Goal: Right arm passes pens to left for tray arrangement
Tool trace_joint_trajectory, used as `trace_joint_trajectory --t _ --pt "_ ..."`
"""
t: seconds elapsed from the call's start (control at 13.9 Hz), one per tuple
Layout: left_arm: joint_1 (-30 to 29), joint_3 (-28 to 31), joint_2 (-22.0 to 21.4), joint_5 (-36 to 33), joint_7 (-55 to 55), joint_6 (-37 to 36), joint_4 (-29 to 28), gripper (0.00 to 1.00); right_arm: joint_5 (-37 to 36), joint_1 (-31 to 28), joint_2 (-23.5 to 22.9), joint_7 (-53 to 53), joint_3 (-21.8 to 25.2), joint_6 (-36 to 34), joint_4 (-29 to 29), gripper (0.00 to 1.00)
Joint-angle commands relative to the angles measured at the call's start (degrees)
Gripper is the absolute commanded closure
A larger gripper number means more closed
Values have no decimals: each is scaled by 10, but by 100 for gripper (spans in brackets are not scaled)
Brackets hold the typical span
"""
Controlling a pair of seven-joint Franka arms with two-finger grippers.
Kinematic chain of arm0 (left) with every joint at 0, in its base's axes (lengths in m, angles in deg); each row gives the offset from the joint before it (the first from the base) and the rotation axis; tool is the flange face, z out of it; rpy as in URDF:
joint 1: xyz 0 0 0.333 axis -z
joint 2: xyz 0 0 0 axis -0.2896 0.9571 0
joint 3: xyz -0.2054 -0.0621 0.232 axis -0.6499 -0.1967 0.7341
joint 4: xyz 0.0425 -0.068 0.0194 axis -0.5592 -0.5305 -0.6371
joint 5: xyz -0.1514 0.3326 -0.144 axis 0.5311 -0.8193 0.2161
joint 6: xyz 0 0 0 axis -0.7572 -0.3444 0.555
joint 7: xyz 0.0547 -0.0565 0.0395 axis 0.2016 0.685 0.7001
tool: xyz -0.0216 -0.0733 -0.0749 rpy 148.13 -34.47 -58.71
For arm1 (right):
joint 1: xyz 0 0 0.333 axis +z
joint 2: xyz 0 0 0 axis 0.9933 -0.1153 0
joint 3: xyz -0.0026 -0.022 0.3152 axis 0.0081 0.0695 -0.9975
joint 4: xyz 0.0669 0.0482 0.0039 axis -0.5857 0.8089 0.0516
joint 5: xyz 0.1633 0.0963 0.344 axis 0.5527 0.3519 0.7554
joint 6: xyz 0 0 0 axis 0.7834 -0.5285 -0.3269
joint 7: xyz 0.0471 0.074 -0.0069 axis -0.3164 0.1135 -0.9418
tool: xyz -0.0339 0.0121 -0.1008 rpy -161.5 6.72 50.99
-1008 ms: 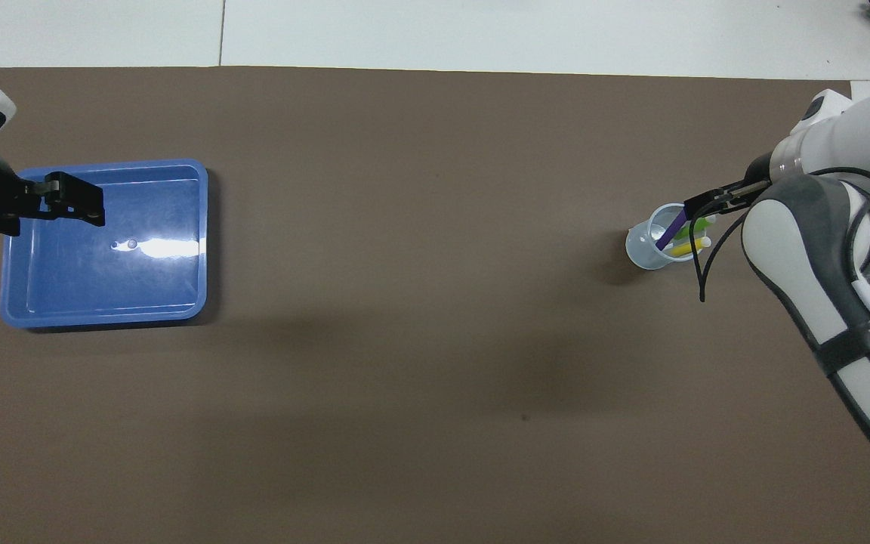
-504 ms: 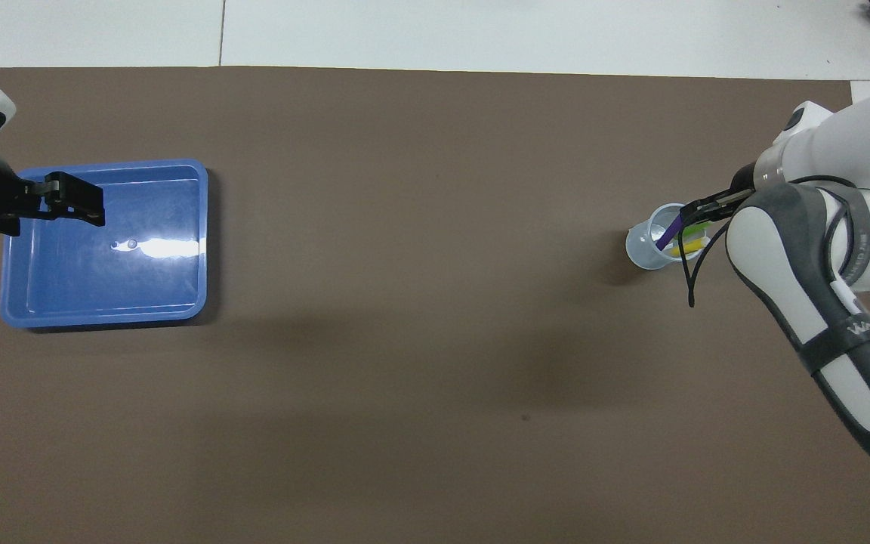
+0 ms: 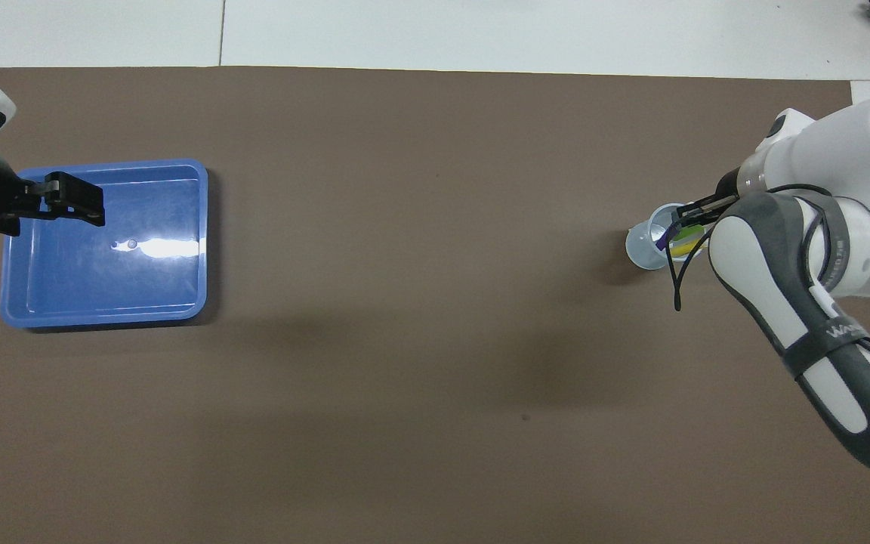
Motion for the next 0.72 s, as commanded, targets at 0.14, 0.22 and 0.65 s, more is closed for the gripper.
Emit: trace_joint_trajectory --t 0.14,0.22,0.65 --pt "1 4 -18 8 1 4 -18 0 -1 -4 3 -13 -3 15 11 60" --pt "1 4 -18 8 1 4 -18 0 -1 -4 3 -13 -2 16 11 61" --pt "1 4 -18 8 1 4 -18 0 -1 -4 2 -13 -2 27 9 67"
